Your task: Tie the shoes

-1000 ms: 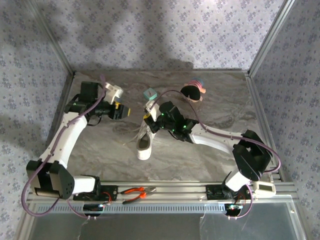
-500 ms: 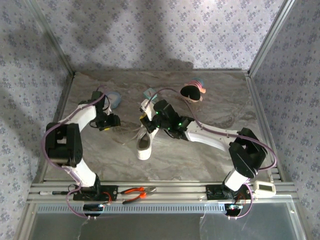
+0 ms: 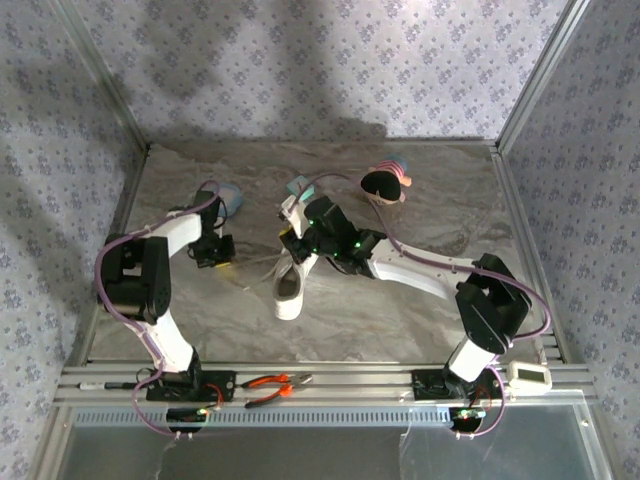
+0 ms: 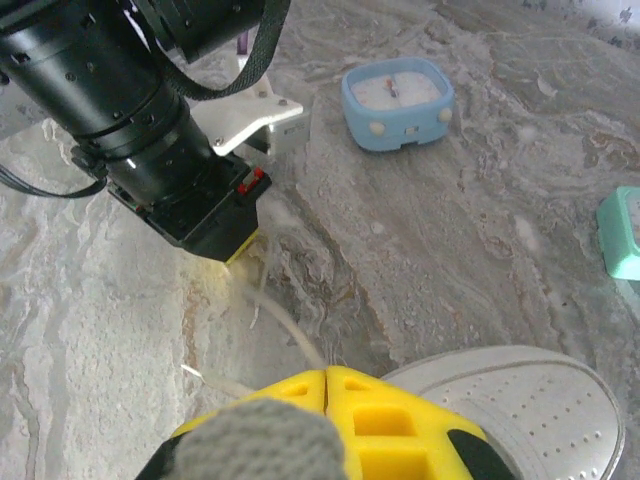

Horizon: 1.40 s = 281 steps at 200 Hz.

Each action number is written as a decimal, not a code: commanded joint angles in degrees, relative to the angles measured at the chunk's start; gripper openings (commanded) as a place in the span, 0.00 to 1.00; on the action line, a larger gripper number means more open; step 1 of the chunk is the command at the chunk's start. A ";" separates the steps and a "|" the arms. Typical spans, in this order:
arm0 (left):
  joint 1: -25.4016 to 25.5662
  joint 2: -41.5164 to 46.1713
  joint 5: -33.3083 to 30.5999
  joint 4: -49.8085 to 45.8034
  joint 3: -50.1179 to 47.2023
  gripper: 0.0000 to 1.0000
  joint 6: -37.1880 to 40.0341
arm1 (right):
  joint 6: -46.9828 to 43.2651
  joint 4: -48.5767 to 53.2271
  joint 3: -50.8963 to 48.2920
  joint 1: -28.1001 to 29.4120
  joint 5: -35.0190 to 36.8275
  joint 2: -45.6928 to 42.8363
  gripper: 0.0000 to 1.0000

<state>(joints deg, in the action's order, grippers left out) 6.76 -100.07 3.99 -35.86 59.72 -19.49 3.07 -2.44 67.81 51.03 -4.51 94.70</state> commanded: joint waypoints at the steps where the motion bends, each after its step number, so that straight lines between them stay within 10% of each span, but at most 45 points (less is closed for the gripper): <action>1: 1.47 0.87 4.50 0.17 -0.13 0.00 1.33 | 1.50 1.95 2.80 -0.16 1.24 0.66 0.00; 106: 8.70 28.13 12.28 -3.87 6.74 0.00 10.78 | 6.24 6.58 4.77 -2.54 -0.20 2.06 0.00; 190: 38.98 40.92 -2.72 8.12 -2.07 0.00 12.17 | 9.15 7.85 4.75 -5.53 -5.06 2.65 0.00; 281: 60.44 25.21 -8.35 11.37 9.53 0.00 25.14 | 5.95 11.03 7.45 -6.31 -13.54 4.08 0.00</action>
<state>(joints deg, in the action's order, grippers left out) 65.54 -72.03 -3.38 -26.17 64.62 1.78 10.66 6.22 72.62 44.60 -14.17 97.45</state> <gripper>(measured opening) 0.044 0.047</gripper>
